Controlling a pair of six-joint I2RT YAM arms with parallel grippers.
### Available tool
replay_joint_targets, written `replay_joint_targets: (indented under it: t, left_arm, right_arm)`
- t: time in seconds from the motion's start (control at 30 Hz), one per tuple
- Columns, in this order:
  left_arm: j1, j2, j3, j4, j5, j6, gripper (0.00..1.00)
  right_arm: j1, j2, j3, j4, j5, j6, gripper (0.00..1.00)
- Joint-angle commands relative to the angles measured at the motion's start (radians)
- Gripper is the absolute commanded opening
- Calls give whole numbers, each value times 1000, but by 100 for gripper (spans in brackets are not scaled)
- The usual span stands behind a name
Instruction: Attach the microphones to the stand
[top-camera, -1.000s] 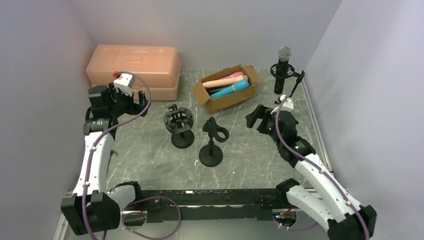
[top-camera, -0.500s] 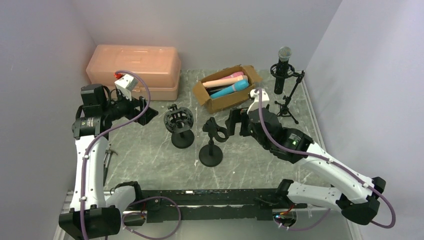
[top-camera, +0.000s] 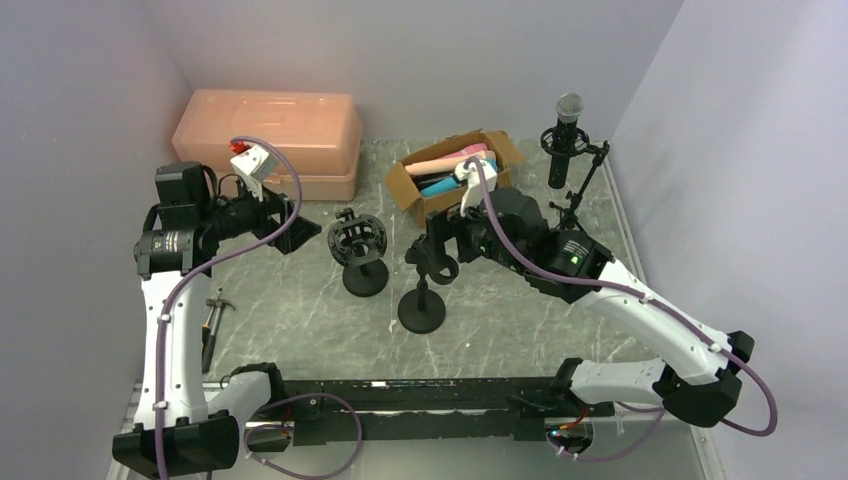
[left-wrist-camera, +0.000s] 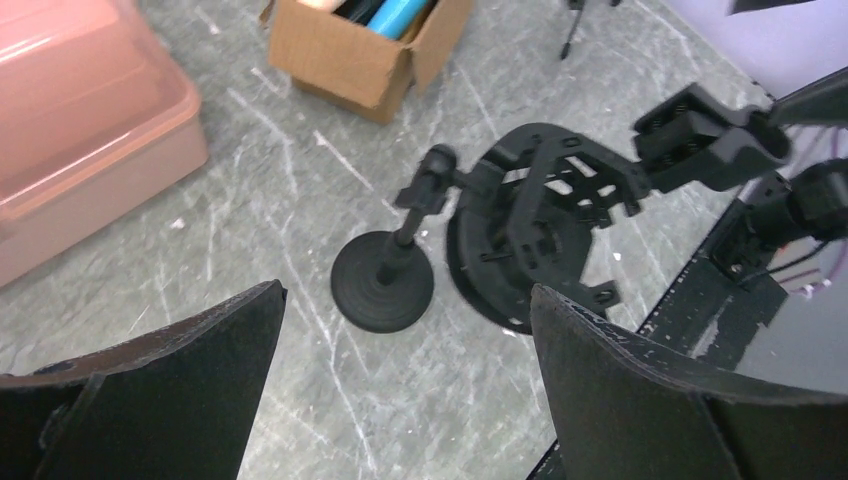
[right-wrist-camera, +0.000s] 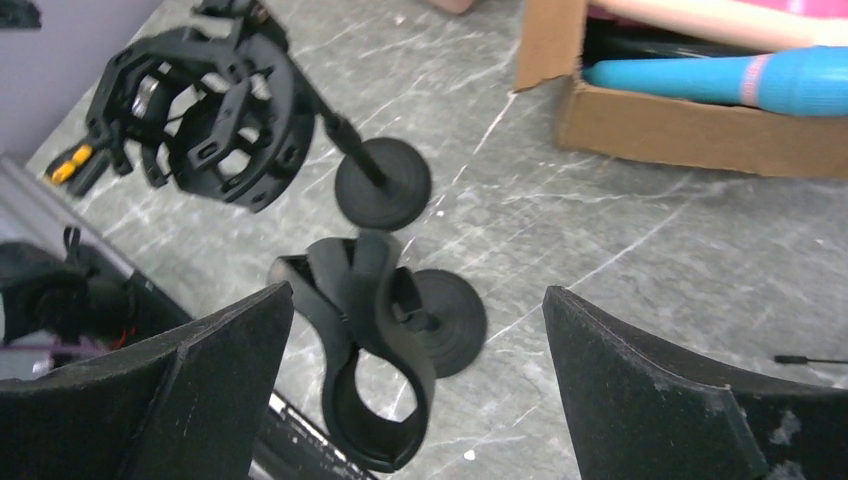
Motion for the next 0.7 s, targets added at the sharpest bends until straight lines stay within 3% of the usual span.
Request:
replay_joint_targets:
  t: [0.0,0.17,0.43,0.47,0.67]
  left_arm:
    - [-89,7,73,-26,44,4,99]
    - [-326,56,119,-8,-161,12,99]
    - [-414,230,231,-15,-388,41,99]
    - [-419,242,243,-25,-394,50,96]
    - [-452,259,260,-87,-421,139,52]
  right_arm:
    - [24,39,62,-48,-136,-77,100]
    - [49,64,66,-65,-152,-80,100]
    - [51,65,0,-34,-120,-61,90]
    - [51,69,-3,-31,-119,-60,87]
    - [51,79,-16,-24,-103,-71,80]
